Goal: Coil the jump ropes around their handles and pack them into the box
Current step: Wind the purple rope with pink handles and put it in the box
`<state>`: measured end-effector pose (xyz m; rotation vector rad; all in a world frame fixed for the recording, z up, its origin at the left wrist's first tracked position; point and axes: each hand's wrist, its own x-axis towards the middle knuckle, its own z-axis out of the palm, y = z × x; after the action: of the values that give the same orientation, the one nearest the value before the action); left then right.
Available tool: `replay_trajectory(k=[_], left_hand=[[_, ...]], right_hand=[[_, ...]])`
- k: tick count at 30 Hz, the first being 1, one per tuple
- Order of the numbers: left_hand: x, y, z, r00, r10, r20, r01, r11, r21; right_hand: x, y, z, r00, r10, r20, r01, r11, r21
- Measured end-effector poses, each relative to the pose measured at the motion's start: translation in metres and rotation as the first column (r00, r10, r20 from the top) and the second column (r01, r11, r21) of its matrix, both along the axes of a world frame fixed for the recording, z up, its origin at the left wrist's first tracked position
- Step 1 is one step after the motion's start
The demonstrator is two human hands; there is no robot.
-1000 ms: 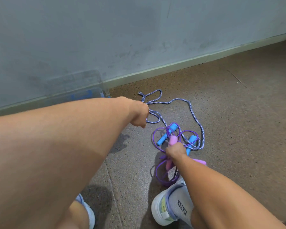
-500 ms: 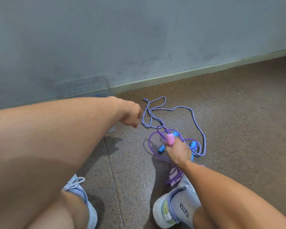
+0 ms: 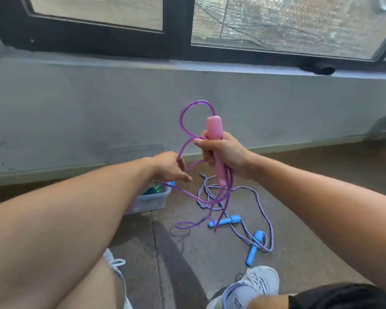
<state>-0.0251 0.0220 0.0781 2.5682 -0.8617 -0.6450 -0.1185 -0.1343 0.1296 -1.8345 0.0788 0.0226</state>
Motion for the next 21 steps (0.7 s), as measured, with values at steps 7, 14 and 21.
replay_trajectory(k=[7, 14, 21], left_hand=[[0.006, 0.077, 0.020, 0.954, 0.258, -0.150, -0.275, 0.956, -0.105], [0.007, 0.126, 0.031, 0.753, 0.470, -0.460, -0.545, 0.837, -0.037], [0.020, 0.139, 0.015, 0.618, 0.621, -0.482, -0.731, 0.680, -0.061]], right_hand=[[0.018, 0.015, 0.035, 0.969, 0.150, -0.196, -0.176, 0.976, -0.125], [0.053, 0.027, -0.008, 0.895, -0.073, -0.439, -0.207, 0.805, -0.556], [0.084, 0.014, -0.020, 0.894, -0.254, -0.370, -0.027, 0.792, -0.609]])
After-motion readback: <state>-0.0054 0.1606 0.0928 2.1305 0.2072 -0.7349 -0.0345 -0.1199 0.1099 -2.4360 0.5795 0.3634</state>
